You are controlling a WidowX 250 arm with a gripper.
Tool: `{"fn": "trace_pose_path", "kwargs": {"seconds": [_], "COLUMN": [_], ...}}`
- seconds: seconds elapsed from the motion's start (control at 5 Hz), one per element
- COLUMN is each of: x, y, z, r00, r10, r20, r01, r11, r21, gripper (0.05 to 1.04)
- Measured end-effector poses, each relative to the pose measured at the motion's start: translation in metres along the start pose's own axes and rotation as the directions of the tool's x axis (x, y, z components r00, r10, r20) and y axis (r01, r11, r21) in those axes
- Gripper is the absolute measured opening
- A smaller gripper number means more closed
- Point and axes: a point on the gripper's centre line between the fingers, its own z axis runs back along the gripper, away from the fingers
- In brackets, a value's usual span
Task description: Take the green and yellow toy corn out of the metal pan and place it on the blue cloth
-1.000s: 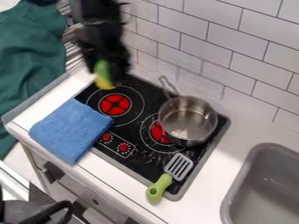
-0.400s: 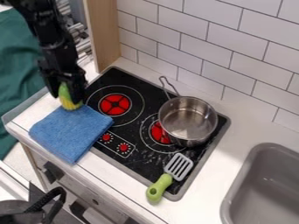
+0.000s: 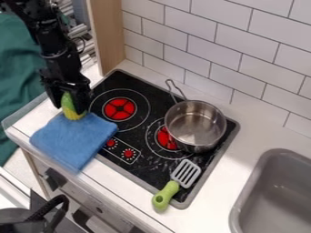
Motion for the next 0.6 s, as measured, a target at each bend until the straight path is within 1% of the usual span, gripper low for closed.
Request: {"fn": "trace_pose_path", "kwargs": {"seconds": [0.2, 0.4, 0.6], "x": [-0.001, -0.004, -0.002], "y": [-0.009, -0.011, -0.014], "z": [-0.001, 0.004, 0.018], "r00": [1.0, 1.0, 0.999], "r10": [-0.02, -0.007, -0.021], "r20": [-0.008, -0.004, 0.037], "r01": [0.02, 0.007, 0.021], "r11": [1.0, 1.0, 1.0], "r21": [-0.002, 0.001, 0.007], "gripper": [0.775, 1.008, 1.009]}}
